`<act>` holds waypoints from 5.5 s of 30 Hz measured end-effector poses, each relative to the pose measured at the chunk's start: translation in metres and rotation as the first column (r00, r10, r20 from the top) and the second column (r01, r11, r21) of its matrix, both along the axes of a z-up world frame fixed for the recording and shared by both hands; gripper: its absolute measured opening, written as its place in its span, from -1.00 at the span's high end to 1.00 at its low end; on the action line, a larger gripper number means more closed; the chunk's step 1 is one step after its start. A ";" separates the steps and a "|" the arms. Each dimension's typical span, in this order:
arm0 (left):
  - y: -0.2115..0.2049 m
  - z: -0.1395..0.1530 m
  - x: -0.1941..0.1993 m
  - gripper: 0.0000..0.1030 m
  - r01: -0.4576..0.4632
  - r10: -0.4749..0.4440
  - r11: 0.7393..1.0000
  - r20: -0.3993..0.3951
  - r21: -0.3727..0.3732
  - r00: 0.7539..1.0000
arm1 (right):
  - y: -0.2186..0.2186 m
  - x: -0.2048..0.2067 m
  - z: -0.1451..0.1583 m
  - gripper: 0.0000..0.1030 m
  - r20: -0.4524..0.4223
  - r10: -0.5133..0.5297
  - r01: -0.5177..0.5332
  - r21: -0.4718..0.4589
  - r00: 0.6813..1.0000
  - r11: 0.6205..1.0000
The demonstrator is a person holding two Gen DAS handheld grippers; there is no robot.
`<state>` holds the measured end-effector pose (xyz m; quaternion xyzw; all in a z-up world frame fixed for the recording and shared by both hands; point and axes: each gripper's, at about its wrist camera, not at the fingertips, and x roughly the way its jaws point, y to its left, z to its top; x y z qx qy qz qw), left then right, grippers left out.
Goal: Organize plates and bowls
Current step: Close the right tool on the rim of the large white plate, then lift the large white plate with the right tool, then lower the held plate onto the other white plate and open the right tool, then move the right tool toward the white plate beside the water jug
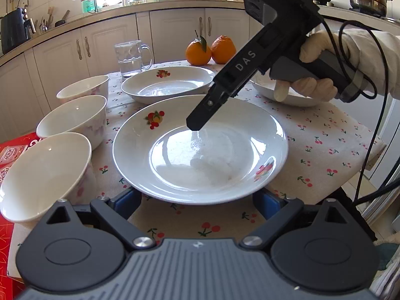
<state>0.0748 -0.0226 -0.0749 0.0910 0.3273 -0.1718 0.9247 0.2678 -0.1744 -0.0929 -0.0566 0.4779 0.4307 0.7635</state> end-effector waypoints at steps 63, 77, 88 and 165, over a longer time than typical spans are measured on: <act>-0.118 0.037 0.098 -0.83 0.376 -0.378 0.926 -0.102 -0.043 0.920 | -0.172 0.003 0.051 -0.49 0.093 -0.321 0.316 0.065 0.942 0.946; -0.152 0.028 0.116 -0.83 0.422 -0.423 0.906 -0.110 -0.032 0.899 | -0.223 0.006 0.032 -0.49 0.075 -0.424 0.417 0.084 0.903 0.905; -0.160 0.024 0.124 -0.83 0.431 -0.432 0.902 -0.115 -0.034 0.895 | -0.239 0.002 0.026 -0.49 0.066 -0.464 0.459 0.081 0.883 0.885; -0.065 0.033 0.097 -0.90 0.032 -0.029 0.998 0.045 -0.061 0.999 | -0.158 -0.083 0.074 -1.00 0.346 -0.452 0.489 -0.024 0.823 0.872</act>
